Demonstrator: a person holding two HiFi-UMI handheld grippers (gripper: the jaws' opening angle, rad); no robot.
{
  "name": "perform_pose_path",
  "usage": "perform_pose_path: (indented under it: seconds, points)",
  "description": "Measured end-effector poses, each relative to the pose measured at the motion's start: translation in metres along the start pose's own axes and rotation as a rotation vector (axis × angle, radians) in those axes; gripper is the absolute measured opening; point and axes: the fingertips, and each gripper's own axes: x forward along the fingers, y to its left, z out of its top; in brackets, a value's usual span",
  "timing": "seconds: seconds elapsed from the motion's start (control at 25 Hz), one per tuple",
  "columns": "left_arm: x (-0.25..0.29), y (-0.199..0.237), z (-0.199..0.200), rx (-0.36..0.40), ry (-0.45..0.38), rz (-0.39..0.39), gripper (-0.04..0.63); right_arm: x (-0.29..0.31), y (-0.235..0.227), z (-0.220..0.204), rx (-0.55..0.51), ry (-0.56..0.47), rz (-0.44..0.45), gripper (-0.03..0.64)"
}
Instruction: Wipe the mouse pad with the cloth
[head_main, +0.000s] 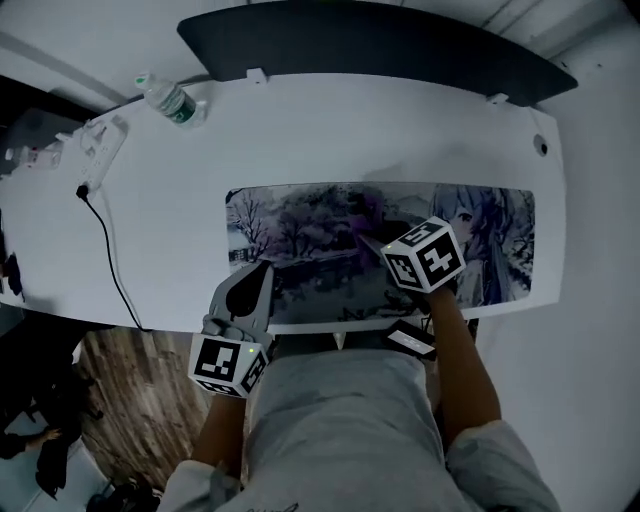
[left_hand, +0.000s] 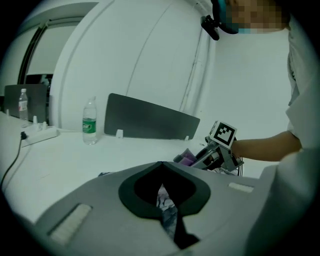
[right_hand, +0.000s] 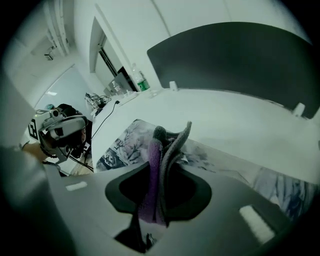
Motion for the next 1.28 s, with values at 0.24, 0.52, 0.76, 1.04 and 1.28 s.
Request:
perform_pose_path:
  seconds: [0.24,0.52,0.76,1.04,1.28]
  points:
    - [0.058,-0.079,0.011,0.045,0.014,-0.083,0.02,-0.068,-0.088,-0.07,0.083,-0.012,-0.086,0.1]
    - [0.111,-0.162,0.008,0.072,0.055,-0.158,0.018,-0.153,-0.196,-0.152,0.229,-0.017,-0.221,0.1]
    - [0.142,-0.213,0.001,0.073,0.063,-0.174,0.019,-0.21,-0.272,-0.212,0.298,-0.007,-0.319,0.1]
    - [0.152,-0.234,-0.007,0.074,0.087,-0.146,0.019,-0.247,-0.329,-0.256,0.366,-0.003,-0.383,0.1]
    - [0.151,-0.24,-0.007,0.069,0.098,-0.111,0.018,-0.235,-0.345,-0.274,0.349,0.058,-0.389,0.1]
